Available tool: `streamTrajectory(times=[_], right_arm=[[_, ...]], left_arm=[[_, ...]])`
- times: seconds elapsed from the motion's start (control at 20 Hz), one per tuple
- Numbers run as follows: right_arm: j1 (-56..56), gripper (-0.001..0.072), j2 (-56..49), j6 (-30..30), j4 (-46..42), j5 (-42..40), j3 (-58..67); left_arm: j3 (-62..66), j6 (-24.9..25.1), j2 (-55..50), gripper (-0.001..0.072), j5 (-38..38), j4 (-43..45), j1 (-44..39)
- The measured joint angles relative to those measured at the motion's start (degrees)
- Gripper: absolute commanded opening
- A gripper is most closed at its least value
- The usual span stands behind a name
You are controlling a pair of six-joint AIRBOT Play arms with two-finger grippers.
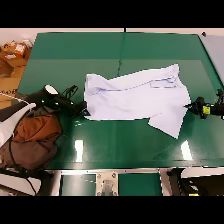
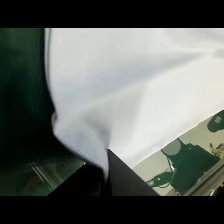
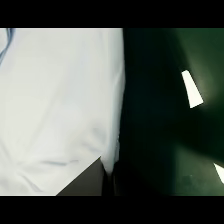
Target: Fold the shirts.
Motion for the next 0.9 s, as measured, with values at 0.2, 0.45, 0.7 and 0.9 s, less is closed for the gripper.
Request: streamTrajectory(times=[0.2, 0.45, 0.7, 0.9], right_arm=[[0.6, 0.0014, 6.1, 0.6, 2.4, 5.1, 7.2], [0.9, 0.0015, 23.3, 2.7, 7.7, 7.2, 22.1], [0.9, 0.0015, 42.9, 7.3, 10.1, -1.7, 32.9], [0.9, 0.0016, 54.6, 9.5, 6.8, -12.0, 37.3]], left_arm=[[10.4, -0.3, 5.7, 0.0030, -2.8, 5.1, 0.1], [33.6, -1.6, 17.5, 0.0031, -6.6, 7.5, 0.0], [54.4, -2.0, 30.0, 0.0031, -5.0, 7.6, 0.1], [59.5, -2.2, 40.7, 0.0032, -2.0, 8.4, 0.1]])
